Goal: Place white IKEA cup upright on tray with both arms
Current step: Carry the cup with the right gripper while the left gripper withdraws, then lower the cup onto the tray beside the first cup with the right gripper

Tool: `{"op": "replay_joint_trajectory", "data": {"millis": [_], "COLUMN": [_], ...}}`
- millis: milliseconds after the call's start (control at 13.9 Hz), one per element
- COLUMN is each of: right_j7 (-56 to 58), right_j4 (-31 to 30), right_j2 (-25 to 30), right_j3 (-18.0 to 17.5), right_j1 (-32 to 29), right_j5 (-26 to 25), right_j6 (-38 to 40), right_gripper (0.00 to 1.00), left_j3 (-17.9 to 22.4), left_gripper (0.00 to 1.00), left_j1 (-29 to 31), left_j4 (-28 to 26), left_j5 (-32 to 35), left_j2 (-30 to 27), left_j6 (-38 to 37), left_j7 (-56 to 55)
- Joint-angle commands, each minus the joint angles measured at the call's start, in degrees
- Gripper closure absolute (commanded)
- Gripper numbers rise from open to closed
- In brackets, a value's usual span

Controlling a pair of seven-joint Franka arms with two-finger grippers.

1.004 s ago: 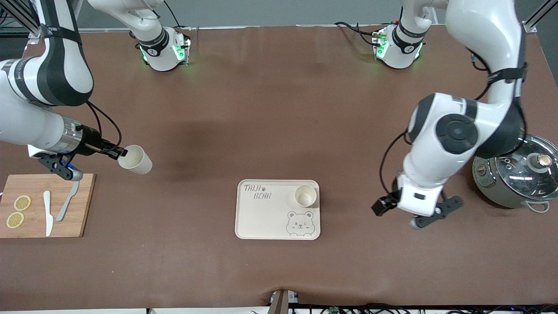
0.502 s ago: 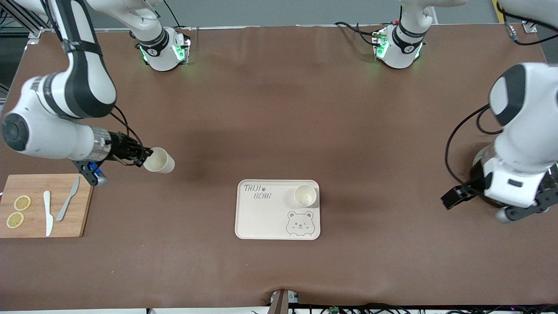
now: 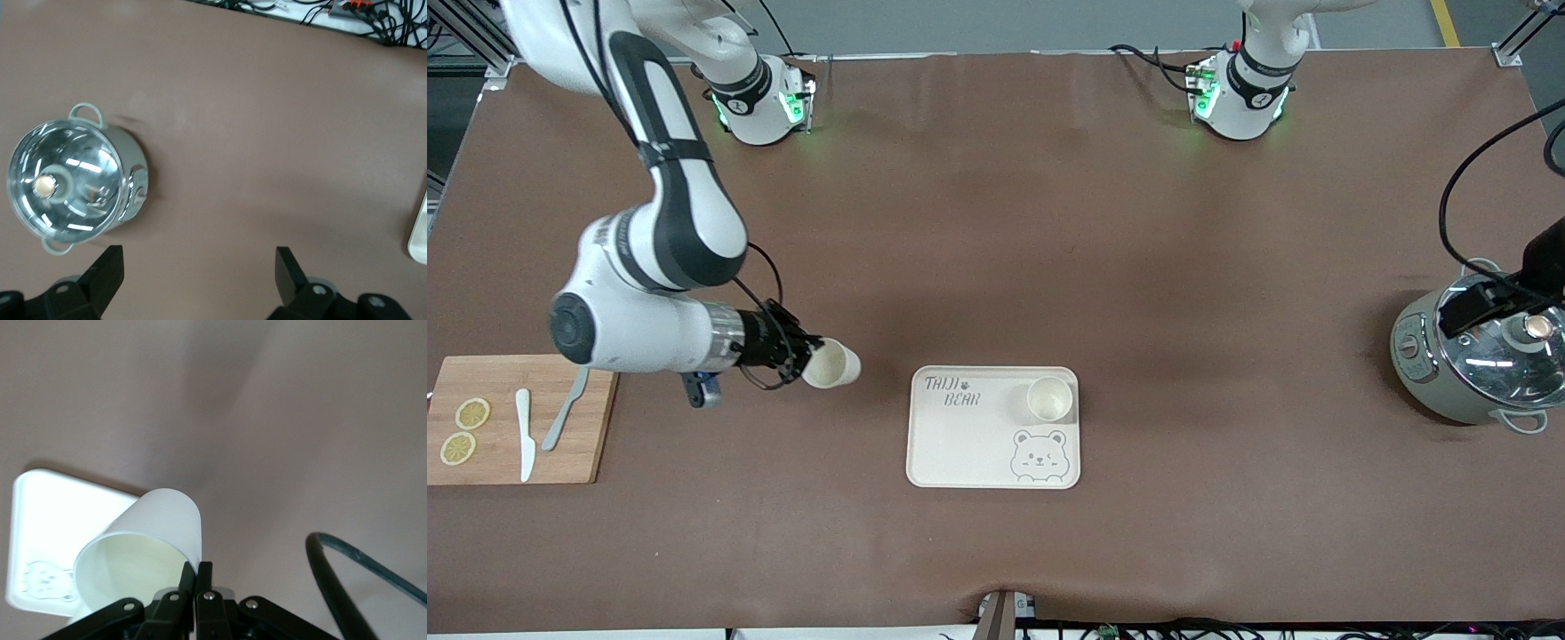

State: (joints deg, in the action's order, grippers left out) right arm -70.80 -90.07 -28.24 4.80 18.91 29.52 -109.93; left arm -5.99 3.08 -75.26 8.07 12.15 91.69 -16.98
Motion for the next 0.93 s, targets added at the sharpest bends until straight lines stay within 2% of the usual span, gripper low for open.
{"op": "replay_joint_trajectory", "data": {"millis": [0, 215, 430, 574, 861], "right_j7": [-6.87, -10.49, -13.47, -17.08, -18.32], "right_j4": [3.93, 8.05, 8.94, 8.94, 8.68], "right_j2": [-5.23, -9.1, -10.86, -12.88, -15.34], "right_j3": [0.56, 0.83, 0.83, 0.83, 0.74], "right_j1": [4.37, 7.63, 9.47, 11.67, 14.14], "right_j5": [3.96, 2.91, -3.22, -5.69, -5.88], "right_j6": [-8.68, -14.52, -14.87, -18.98, -20.94], "right_gripper": [1.0, 1.0, 1.0, 1.0, 1.0], "left_j3": [-0.78, -0.6, -0.6, -0.6, -1.48], "left_gripper": [0.0, 0.0, 0.0, 0.0, 0.0], "left_j1": [0.52, 1.05, 5.25, 8.6, 8.96], "left_j4": [-1.73, -1.73, -2.78, -3.84, -5.59], "left_j5": [-0.25, -0.78, -3.22, -6.91, -8.16], "left_j2": [-3.18, -4.85, -7.83, -9.07, -9.77], "left_j6": [-3.08, -6.69, -8.54, -8.72, -8.72], "left_j7": [0.72, 1.94, 8.51, 13.18, 12.76]}}
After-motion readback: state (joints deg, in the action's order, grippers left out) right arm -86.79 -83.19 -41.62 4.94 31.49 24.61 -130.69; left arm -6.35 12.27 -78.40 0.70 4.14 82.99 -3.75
